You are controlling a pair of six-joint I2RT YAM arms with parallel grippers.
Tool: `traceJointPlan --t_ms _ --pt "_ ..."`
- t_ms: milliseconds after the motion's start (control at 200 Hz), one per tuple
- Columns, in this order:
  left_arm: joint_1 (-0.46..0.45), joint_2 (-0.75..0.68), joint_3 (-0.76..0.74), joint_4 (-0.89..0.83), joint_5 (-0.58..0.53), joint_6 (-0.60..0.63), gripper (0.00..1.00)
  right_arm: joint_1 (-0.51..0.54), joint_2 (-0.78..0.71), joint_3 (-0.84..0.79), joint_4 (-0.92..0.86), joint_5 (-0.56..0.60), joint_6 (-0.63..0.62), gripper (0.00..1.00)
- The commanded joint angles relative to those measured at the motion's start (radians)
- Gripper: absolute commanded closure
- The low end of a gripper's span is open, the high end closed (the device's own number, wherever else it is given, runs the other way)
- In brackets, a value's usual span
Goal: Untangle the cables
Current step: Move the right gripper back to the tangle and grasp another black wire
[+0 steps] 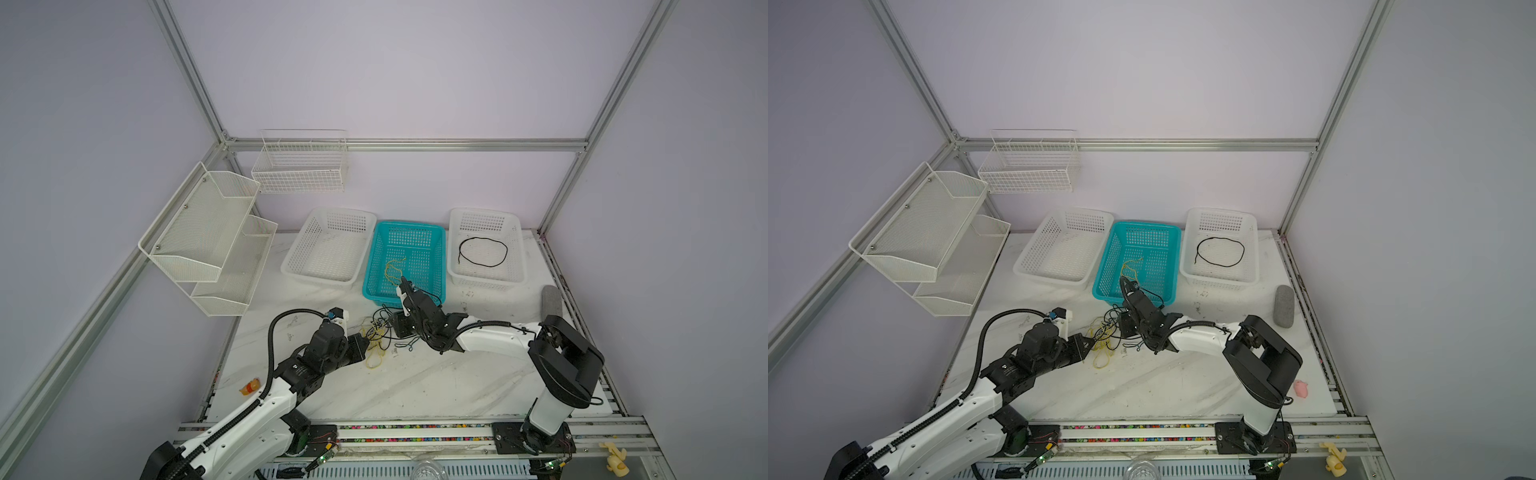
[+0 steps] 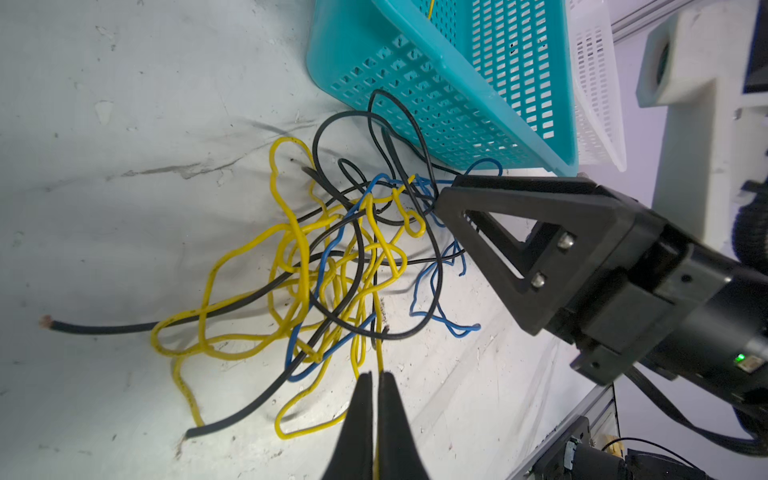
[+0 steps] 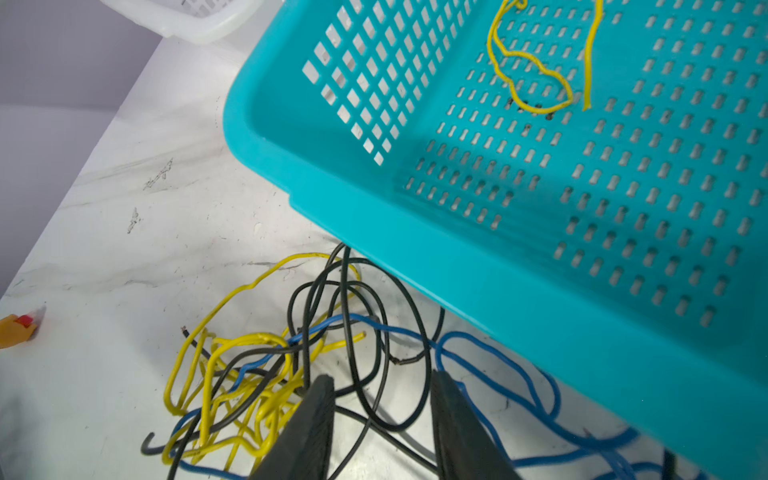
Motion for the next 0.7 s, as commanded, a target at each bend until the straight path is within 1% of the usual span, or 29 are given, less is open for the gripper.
traceJointPlan --t_ms 0,70,200,430,540,665,695 --pt "0.003 -0.005 -0.050 0.030 0.030 -0.006 1.00 0.006 -0.058 0.005 0.034 0.049 -0.007 0.59" --pt "0.003 -0.008 -0.061 0.023 0.031 -0.002 1.00 0.006 -0.090 -0.009 0.048 0.041 -0.012 0.59" --pt "0.004 -0.016 -0.074 0.012 0.034 0.003 1.00 0.005 -0.077 0.008 0.029 0.024 -0.013 0.59" --pt "0.005 -0.050 -0.076 -0.018 0.024 0.008 1.00 0.005 0.012 0.015 0.055 -0.007 -0.015 0.59" --pt "0.003 -0.055 -0.079 -0.024 0.024 0.008 1.00 0.006 0.058 0.031 0.052 0.018 -0.029 0.59" --pt "0.005 -0.054 -0.081 -0.024 0.025 0.006 1.00 0.006 0.081 0.039 0.062 0.009 -0.033 0.59" --pt "0.004 -0.054 -0.083 -0.025 0.024 0.006 1.00 0.005 0.082 0.038 0.067 0.007 -0.033 0.61"
